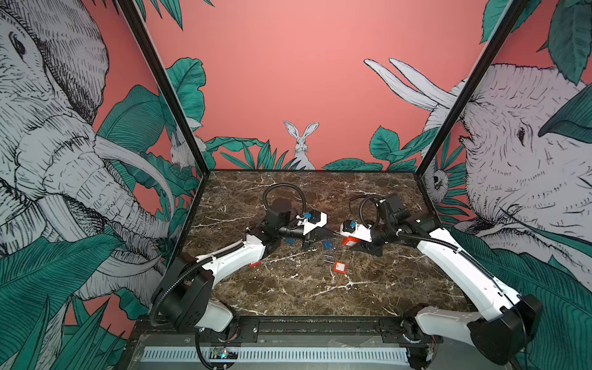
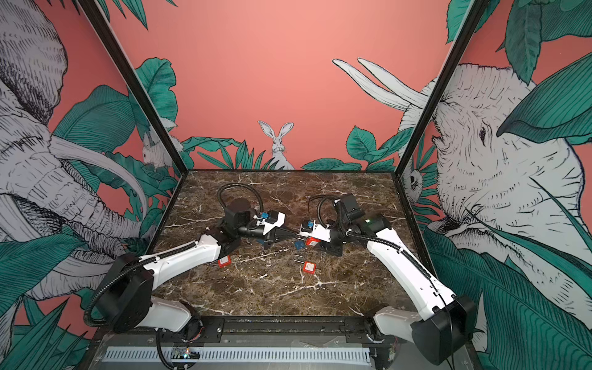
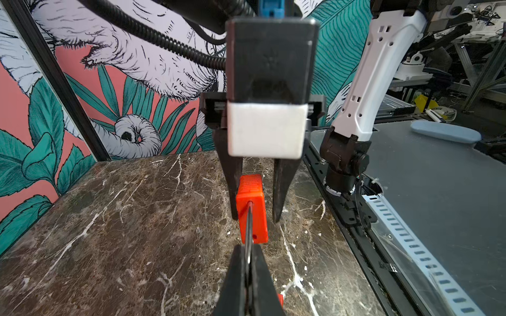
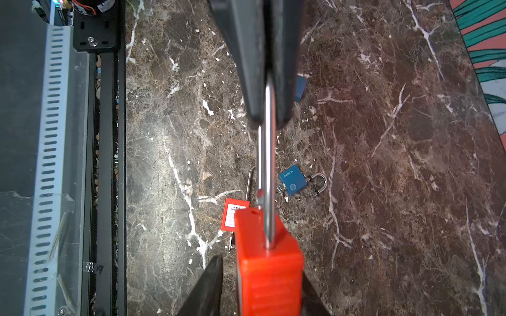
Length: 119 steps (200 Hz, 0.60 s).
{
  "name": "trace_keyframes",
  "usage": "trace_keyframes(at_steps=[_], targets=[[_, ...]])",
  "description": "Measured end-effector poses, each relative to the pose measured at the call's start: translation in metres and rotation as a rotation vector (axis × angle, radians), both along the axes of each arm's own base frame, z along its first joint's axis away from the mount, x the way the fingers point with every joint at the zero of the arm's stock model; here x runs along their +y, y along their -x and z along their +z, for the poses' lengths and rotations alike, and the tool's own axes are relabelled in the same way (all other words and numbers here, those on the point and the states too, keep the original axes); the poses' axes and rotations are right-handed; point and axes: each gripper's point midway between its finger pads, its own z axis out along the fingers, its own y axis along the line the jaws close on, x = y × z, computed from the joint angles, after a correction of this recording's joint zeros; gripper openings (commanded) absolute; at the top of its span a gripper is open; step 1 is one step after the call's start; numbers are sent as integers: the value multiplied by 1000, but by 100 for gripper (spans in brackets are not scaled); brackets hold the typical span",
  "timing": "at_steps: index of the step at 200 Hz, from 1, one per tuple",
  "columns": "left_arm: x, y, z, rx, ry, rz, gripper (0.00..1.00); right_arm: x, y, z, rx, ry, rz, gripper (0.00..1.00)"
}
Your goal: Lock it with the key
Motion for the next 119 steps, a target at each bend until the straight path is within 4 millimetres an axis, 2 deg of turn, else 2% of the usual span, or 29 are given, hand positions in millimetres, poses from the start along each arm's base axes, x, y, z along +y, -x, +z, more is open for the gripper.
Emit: trace_keyframes(at_steps=[67,69,76,82,93,119], targets=[[0,5,-3,12,-13,-20,0,-1,3,-2,12,2,20,14],[0,5,-4,14,-15,-22,3,-1,3,-2,14,3,21,14],[0,5,-4,15,-18,-22,23,-1,4,-3,19,4,21,14],[0,5,-4,10,-22,-24,31,-1,6,-3,26,5,22,13],[-1,4,-3,3,-35,-19,35,-2,8,-4,38,6,24,13],[5,3,-2,-39,-94,18,35,-3,11,-6,58,10,25,12]])
